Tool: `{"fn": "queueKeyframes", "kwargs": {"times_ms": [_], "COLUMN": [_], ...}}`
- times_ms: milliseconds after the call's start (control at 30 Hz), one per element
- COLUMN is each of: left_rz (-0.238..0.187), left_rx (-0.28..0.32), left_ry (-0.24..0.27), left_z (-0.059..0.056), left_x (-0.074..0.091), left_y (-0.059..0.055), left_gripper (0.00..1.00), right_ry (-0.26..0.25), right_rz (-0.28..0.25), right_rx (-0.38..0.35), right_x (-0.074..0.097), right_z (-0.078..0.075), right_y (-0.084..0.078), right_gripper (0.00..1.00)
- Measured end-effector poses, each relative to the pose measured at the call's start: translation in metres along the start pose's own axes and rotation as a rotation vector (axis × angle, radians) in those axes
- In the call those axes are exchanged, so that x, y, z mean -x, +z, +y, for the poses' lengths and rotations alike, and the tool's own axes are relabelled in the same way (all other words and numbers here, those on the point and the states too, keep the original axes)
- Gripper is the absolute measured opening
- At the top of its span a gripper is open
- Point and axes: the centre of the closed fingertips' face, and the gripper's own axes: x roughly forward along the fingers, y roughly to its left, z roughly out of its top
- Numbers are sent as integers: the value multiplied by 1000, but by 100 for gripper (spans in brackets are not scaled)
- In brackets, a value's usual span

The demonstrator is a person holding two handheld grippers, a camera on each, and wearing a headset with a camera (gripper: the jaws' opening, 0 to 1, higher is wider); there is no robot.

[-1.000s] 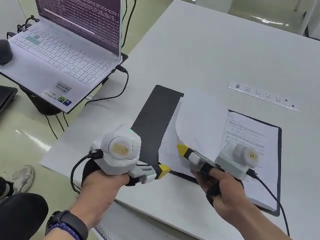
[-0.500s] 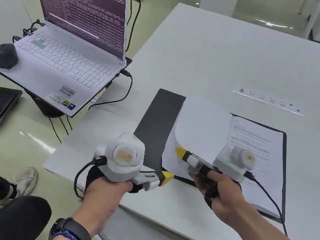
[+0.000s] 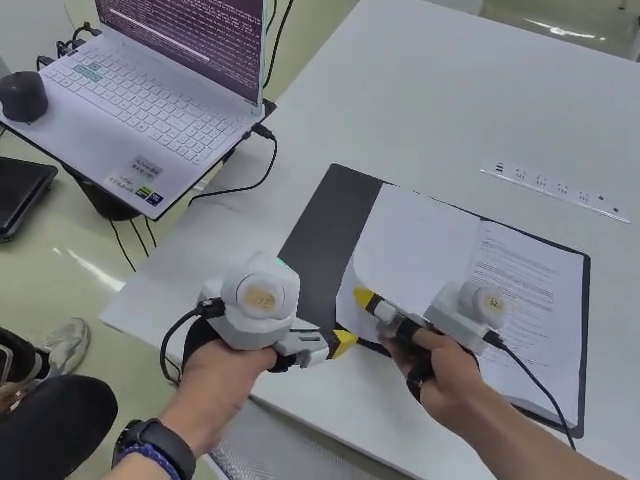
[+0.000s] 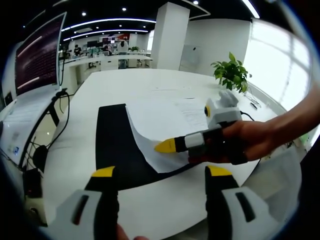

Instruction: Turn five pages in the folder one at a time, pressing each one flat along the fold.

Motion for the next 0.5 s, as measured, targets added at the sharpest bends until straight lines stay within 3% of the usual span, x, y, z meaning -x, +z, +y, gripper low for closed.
{"fn": "queueKeyframes", "kwargs": {"times_ms": [500], "left_rz": [16], "left_rx": [6], "left_ry": [-6], "left_z": [1], "left_x": [-7], "left_y": [-3], "left_gripper": [69], "right_ry": [-60], "right_rz": [23], "right_rx": [-58], "right_x": [-15], "right_z": [-19], "right_y": [-13], "right_gripper": [2]}}
